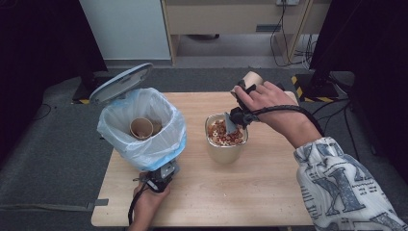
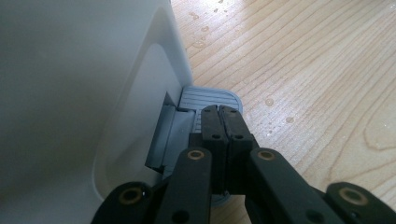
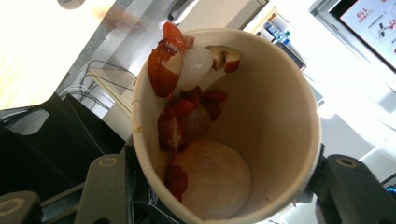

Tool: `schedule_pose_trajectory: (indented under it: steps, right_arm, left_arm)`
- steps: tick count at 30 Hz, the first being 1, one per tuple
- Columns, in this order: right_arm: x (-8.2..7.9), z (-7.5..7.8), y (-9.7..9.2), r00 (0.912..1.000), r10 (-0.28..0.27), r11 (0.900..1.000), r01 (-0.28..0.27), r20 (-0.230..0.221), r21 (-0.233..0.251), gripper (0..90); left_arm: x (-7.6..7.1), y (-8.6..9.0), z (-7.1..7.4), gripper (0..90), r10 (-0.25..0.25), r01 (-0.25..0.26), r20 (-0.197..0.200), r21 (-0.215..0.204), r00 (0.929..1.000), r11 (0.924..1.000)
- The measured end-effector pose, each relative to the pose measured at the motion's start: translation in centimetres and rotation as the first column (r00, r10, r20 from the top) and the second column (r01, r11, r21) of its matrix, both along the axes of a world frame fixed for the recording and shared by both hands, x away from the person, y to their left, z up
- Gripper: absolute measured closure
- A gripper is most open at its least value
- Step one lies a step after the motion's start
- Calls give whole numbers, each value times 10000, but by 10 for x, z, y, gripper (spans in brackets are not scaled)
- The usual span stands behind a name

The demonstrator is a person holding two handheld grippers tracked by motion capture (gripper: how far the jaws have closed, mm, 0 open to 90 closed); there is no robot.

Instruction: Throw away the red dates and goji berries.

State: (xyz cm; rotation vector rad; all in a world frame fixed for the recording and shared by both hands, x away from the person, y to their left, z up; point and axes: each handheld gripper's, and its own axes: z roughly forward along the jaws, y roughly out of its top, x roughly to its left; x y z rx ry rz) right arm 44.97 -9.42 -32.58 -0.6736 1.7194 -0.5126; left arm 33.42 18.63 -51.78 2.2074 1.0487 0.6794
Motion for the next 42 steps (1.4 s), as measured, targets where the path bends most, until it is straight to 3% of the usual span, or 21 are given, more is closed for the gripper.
schedule_pose_trajectory:
  steps: [4, 10, 18, 20, 22, 23, 24, 25, 26, 27, 29, 32, 34, 39, 42]
  right_arm:
    - [0, -5, 0, 9999, 7, 10000, -7, -110, -2, 422]
    - [-1, 3, -4, 10000, 16, 9992, -15, -21, 410, 419]
    - [-5, 8, -6, 10000, 94, 9986, -93, -32, 519, 419]
    - [-6, 16, -7, 10000, 35, 9964, -41, 74, 845, 420]
    - [-5, 11, -3, 9996, -49, 9934, 15, 290, 1147, 425]
    - [-5, -2, 3, 9999, 76, 9960, -83, 89, 893, 425]
    - [-7, -22, 7, 9991, 96, 9997, -86, -422, 249, 425]
    - [-9, -36, 11, 9983, 93, 9976, -132, -575, -676, 425]
    - [-7, -39, 13, 9978, 318, 9973, -355, -579, -640, 425]
    - [-7, -35, 14, 9983, 318, 9993, -327, -498, -175, 425]
    - [-6, -26, 9, 9996, -39, 9996, 47, -294, 270, 425]
    - [-4, -19, 3, 9999, -27, 9998, 30, -160, 193, 425]
    - [-2, -13, -4, 9999, -104, 9987, 110, -123, 492, 425]
    - [-1, -17, -8, 9994, -180, 9967, 203, -303, 785, 424]
    - [-1, -18, -8, 9987, -106, 9926, 166, -505, 1201, 422]
  left_arm:
    - [0, 0, 0, 883, -5, 5, 1, 13, 10000, 10000]
    - [0, 0, 0, 883, -19, 19, -7, -1, 10000, 10000]
    - [0, 0, 0, 883, -17, 17, -2, 1, 10000, 10000]
    - [0, 0, 0, 883, -21, 21, 6, 4, 10000, 10000]
    - [0, 0, 0, 883, -23, 23, -24, 6, 10000, 10000]
    - [0, 0, 0, 883, -28, 28, 18, -102, 10000, 9999]
    - [0, 0, 0, 883, -35, 35, 26, -84, 10000, 10000]
    - [0, 0, 0, 883, -11, 11, 18, -90, 10000, 10000]
    - [0, 0, 0, 883, -6, 6, 12, -84, 10000, 10000]
    - [0, 0, 0, 883, -31, 31, 12, -100, 10000, 9999]
    - [1, 0, 0, 883, -65, 65, 13, -106, 10000, 9999]
    - [0, 0, 0, 883, -20, 20, 17, -112, 10000, 9999]
    - [0, 0, 0, 883, -10, 11, 17, -117, 10000, 9999]
    - [0, 0, 0, 882, -7, 7, 14, -121, 10000, 9999]
    - [0, 0, 0, 882, -21, 21, 13, -126, 10000, 9999]
